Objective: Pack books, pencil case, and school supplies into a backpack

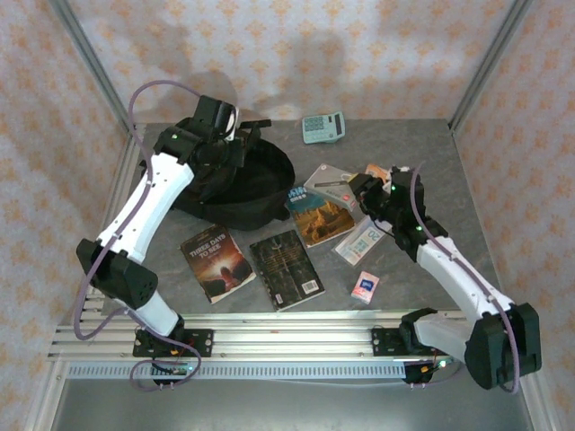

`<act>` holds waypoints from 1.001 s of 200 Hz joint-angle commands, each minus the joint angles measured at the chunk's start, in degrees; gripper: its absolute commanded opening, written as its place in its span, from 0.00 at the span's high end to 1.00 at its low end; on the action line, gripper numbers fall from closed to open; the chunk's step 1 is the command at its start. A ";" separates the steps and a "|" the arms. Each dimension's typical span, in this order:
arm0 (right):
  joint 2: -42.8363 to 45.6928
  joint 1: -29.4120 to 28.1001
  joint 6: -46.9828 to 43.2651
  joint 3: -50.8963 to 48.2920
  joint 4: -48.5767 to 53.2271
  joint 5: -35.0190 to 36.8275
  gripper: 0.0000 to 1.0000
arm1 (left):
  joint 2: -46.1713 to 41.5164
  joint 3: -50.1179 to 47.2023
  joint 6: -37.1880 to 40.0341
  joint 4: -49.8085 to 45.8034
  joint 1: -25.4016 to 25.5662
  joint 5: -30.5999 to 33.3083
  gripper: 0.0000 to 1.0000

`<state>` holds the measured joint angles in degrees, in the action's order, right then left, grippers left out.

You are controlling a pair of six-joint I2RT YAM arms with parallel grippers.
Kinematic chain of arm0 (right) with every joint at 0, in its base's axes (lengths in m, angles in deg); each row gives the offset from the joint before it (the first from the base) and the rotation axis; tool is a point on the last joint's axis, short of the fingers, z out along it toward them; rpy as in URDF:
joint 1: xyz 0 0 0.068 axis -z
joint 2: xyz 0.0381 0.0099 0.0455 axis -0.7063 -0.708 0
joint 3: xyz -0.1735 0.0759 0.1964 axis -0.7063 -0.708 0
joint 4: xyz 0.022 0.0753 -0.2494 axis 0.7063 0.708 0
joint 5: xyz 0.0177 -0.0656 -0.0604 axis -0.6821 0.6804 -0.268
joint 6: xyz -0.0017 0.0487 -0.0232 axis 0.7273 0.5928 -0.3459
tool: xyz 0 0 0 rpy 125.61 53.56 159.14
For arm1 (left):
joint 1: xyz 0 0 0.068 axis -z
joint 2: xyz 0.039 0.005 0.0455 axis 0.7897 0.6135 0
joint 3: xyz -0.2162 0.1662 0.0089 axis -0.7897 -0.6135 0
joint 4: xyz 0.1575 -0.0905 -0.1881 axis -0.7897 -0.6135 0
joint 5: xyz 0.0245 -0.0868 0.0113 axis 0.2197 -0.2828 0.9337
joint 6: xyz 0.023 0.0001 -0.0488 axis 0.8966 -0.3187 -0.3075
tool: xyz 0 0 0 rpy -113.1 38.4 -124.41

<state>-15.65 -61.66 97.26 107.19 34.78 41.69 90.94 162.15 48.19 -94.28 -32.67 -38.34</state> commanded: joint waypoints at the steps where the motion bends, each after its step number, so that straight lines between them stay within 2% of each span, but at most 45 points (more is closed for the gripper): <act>1: -3.60 -2.43 0.48 4.41 -5.20 -2.48 0.67 | -1.53 -1.16 -3.22 2.94 0.30 -4.39 1.00; 55: -19.33 -8.25 3.55 14.45 -8.09 -1.88 0.70 | -5.87 -8.20 -7.30 8.11 0.45 -11.05 1.00; 73: -24.67 -9.14 7.84 16.38 -13.40 -3.33 0.71 | -6.66 -10.44 -8.20 8.68 0.47 -13.17 1.00; 97: -29.60 -10.71 12.25 19.05 -20.45 -5.07 0.71 | -6.96 -11.57 -7.88 6.81 0.49 -10.78 1.00; 116: -31.73 -12.23 12.48 22.24 -20.73 -5.69 0.71 | -7.47 -10.89 -7.85 5.35 0.51 -8.24 1.00; 129: -32.87 -12.79 12.70 23.76 -20.73 -5.95 0.71 | -7.47 -9.07 -7.86 3.86 0.47 -5.68 0.91; 147: -34.07 -12.89 13.77 24.46 -21.57 -6.11 0.71 | -6.81 -6.13 -7.21 1.53 0.30 -1.36 0.66; 156: -34.57 -12.89 14.14 24.64 -21.84 -6.07 0.71 | -6.15 -4.62 -6.99 0.33 0.24 0.26 0.58; 186: -35.78 -12.98 14.29 25.27 -21.96 -6.72 0.71 | -2.98 0.46 -6.71 -2.12 -0.19 2.76 0.41; 200: -35.94 -12.97 14.26 25.16 -21.96 -6.75 0.71 | -0.68 2.64 -6.36 -2.99 -0.65 3.97 0.37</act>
<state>-50.95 -74.51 110.59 130.71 16.68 36.27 86.56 160.95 40.89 -93.48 -32.67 -39.28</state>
